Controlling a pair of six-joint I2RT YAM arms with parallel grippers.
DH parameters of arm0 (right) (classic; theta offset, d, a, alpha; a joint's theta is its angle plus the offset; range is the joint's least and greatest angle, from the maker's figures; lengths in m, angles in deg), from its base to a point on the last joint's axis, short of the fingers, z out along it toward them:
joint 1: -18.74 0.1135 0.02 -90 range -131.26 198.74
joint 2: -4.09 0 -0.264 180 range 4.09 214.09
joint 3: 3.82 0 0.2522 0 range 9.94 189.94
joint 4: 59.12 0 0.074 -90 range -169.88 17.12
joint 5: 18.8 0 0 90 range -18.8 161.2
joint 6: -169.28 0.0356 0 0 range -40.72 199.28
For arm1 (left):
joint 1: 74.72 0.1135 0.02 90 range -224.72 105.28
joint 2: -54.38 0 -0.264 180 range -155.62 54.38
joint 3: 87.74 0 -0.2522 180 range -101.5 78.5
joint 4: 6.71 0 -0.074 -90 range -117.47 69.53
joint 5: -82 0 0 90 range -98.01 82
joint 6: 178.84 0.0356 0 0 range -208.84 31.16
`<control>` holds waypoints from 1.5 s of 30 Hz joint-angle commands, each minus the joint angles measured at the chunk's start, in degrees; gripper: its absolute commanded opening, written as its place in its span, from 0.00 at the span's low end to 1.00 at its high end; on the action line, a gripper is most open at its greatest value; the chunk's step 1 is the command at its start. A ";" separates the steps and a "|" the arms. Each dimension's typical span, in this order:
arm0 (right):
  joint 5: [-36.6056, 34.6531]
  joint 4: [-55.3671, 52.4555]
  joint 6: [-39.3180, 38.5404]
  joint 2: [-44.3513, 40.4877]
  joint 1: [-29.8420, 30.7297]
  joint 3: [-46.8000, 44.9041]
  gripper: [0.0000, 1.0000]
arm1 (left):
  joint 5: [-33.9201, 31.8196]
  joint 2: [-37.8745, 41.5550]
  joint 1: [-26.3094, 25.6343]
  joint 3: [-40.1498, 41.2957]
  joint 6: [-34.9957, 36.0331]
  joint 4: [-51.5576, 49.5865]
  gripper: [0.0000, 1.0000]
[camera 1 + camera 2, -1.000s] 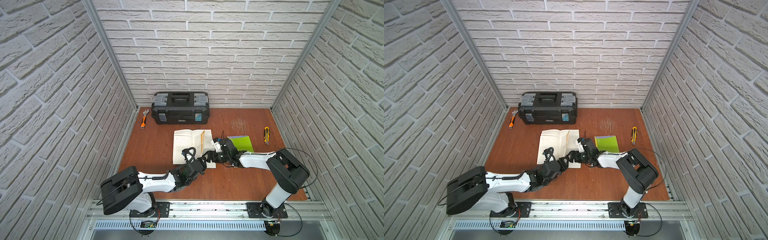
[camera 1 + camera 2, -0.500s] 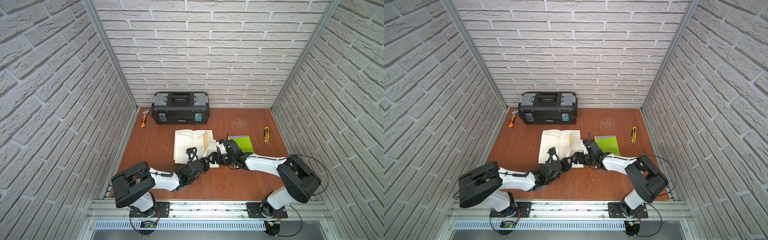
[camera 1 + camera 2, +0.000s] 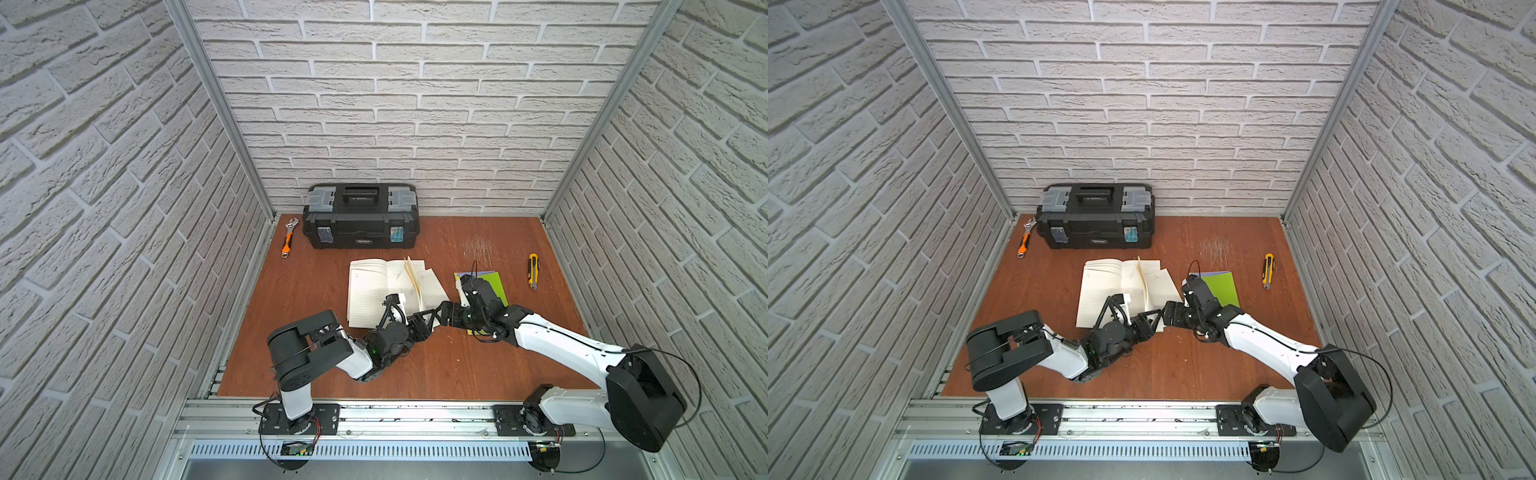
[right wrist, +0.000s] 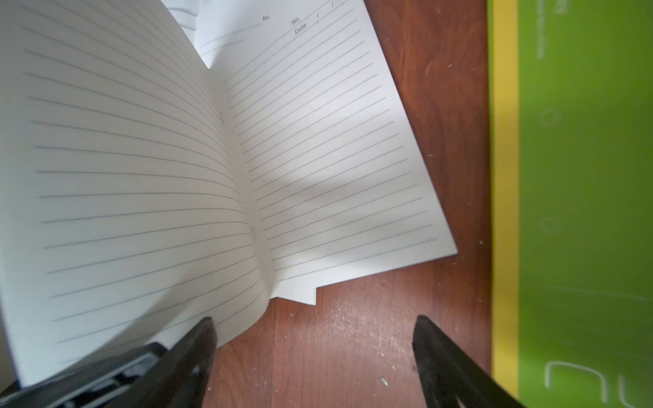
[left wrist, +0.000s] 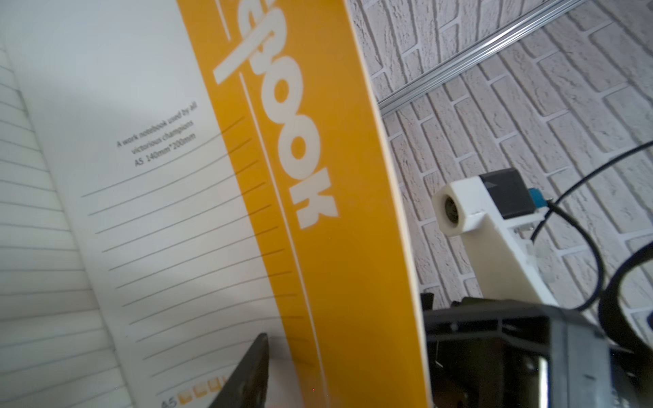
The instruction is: Close the notebook
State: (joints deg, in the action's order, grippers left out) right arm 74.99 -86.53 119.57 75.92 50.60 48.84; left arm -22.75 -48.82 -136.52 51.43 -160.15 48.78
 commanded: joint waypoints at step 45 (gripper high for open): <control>13.50 15.14 -5.66 8.58 -9.25 13.09 0.89 | 6.29 8.49 0.49 -23.91 24.77 -54.84 0.98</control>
State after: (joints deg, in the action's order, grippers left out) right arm 86.91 -77.11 112.75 83.72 41.44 62.17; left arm -15.49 -45.15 -135.23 27.59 -137.90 -5.51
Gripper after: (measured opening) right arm 0.887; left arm 0.982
